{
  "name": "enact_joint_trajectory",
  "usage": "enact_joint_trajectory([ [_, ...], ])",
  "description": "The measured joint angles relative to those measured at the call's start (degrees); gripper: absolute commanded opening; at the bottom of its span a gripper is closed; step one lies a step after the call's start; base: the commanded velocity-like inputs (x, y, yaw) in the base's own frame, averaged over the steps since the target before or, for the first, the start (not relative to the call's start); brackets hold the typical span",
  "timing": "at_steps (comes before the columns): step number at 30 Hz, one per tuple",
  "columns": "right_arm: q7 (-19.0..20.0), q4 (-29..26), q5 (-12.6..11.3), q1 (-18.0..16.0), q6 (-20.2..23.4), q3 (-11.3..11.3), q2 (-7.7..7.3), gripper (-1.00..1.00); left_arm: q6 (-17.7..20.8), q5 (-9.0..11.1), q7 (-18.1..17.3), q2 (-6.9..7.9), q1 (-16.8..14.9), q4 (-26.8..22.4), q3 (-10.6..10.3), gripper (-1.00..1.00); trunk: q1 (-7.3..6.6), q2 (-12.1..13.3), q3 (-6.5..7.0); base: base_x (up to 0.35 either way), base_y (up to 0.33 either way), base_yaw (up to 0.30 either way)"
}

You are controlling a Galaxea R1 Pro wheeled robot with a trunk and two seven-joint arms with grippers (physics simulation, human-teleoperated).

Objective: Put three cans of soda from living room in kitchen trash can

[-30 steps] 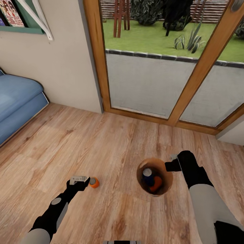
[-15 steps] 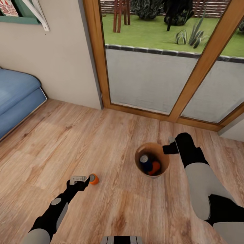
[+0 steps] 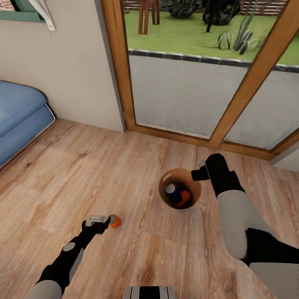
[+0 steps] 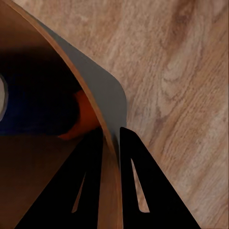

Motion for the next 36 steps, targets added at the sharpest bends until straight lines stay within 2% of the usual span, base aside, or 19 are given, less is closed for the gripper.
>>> enact_joint_trajectory([
  [2, 0.00, -0.03, -0.14, 0.00, 0.01, -0.06, 0.10, -1.00, -0.12, 0.12, 0.03, -0.02, 0.03, -0.01, 0.03, 1.00, 0.00, 0.00, -0.18, 0.147, 0.008, 0.000],
  [7, -0.20, -0.08, 1.40, 0.00, -0.27, -0.16, 0.06, -1.00, -0.36, 0.27, 0.06, -0.03, 0.07, -0.28, 0.09, 1.00, 0.00, 0.00, -0.63, 0.044, 0.002, 0.000],
  [10, -0.11, -0.20, 0.77, 0.00, -0.15, -0.18, 0.17, -1.00, -0.51, 0.29, 0.10, -0.03, 0.08, -0.39, 0.01, 1.00, 0.00, 0.00, -0.88, 0.007, 0.000, 0.000],
  [13, 0.01, -0.32, 0.00, 0.01, 0.00, -0.14, 0.11, -1.00, -0.50, 0.21, 0.23, -0.03, 0.08, -0.23, -0.03, 1.00, 0.66, -1.19, -1.66, 0.002, 0.000, 0.000],
  [17, -0.13, -0.56, 1.10, 0.09, -0.21, -0.11, 0.20, -1.00, -0.44, 0.14, 0.33, -0.03, 0.08, -0.09, -0.08, 1.00, 1.53, -2.79, -2.73, 0.000, 0.000, 0.000],
  [24, -0.07, -0.72, 0.48, 0.28, -0.08, 0.11, 0.28, -1.00, -0.41, 0.05, 0.06, 0.03, 0.08, -0.02, -0.88, 1.00, 3.07, -5.60, -4.58, 0.000, 0.000, 0.000],
  [36, -0.10, -0.84, 0.57, 0.29, -0.12, 0.14, 0.28, -1.00, -0.42, 0.29, -0.02, 0.03, 0.08, -0.38, -1.21, 1.00, 3.07, -5.62, -5.57, 0.101, 0.018, 0.000],
])
